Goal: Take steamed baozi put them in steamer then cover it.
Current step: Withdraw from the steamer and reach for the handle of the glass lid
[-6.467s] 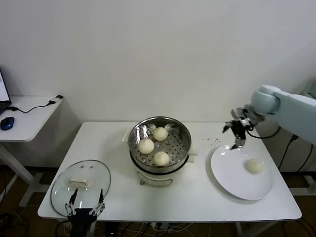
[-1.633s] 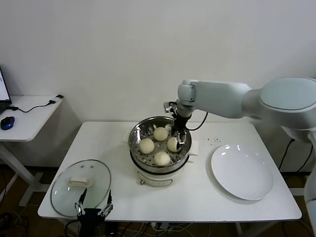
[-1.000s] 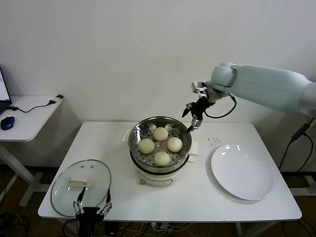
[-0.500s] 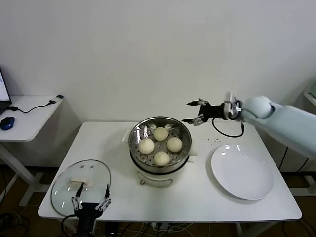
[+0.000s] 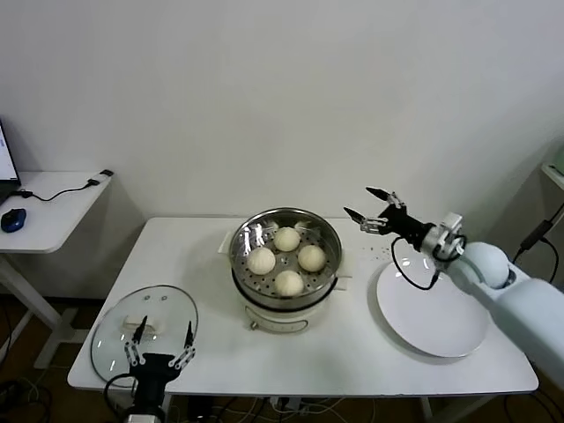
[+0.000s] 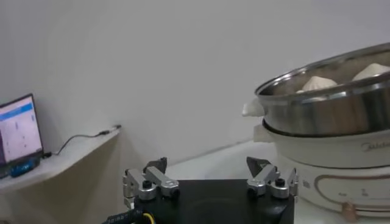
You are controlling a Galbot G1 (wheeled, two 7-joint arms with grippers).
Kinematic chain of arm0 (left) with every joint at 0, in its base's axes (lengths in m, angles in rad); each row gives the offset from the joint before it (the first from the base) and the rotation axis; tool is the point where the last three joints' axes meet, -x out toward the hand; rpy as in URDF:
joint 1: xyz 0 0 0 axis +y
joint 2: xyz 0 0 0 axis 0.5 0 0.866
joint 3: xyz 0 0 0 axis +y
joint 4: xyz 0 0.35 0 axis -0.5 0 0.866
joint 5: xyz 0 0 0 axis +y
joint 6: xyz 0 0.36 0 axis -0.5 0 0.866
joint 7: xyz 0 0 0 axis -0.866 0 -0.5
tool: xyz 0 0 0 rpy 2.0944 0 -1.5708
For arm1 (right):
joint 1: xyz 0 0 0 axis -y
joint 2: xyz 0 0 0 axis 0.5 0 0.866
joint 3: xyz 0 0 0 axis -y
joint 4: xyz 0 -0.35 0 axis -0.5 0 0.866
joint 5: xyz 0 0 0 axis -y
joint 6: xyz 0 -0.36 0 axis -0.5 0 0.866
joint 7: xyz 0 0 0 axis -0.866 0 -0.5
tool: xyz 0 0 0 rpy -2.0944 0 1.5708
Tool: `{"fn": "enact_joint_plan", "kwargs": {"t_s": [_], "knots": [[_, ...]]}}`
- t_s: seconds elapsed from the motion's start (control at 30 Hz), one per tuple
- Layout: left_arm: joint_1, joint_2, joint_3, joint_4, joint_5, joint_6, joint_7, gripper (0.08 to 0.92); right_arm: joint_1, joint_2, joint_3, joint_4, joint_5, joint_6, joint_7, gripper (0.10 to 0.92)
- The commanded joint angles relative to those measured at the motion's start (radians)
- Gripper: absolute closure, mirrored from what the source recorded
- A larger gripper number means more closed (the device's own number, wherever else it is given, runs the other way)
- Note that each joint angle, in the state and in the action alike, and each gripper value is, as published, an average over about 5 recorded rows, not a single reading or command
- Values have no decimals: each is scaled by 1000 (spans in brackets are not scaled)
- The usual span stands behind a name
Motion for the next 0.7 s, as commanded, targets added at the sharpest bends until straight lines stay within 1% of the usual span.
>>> {"fn": "enact_joint_plan", "kwargs": {"t_s": [0.03, 0.23, 0.3, 0.37, 0.43, 0.53, 0.63, 0.7], "knots": [[-42, 14, -62, 15, 374, -24, 36, 177, -663, 229, 683, 191, -179, -98, 101, 203], [-78, 21, -177, 71, 978, -137, 9, 177, -756, 336, 740, 192, -254, -92, 86, 203], [-80, 22, -199, 83, 1158, -159, 5, 177, -772, 367, 750, 186, -271, -82, 84, 203], [-85, 26, -206, 104, 1283, -166, -2, 177, -781, 393, 755, 176, -286, -71, 83, 203], [-105, 39, -206, 151, 1347, -161, -25, 177, -785, 416, 756, 163, -300, -59, 82, 203], [-148, 63, -207, 234, 1369, -157, -58, 177, -786, 439, 753, 141, -319, -45, 77, 203], [-187, 79, -218, 296, 1386, -163, -59, 177, -782, 451, 754, 124, -334, -39, 74, 203], [-210, 86, -243, 331, 1392, -189, -53, 177, -781, 456, 756, 114, -342, -32, 73, 203]]}}
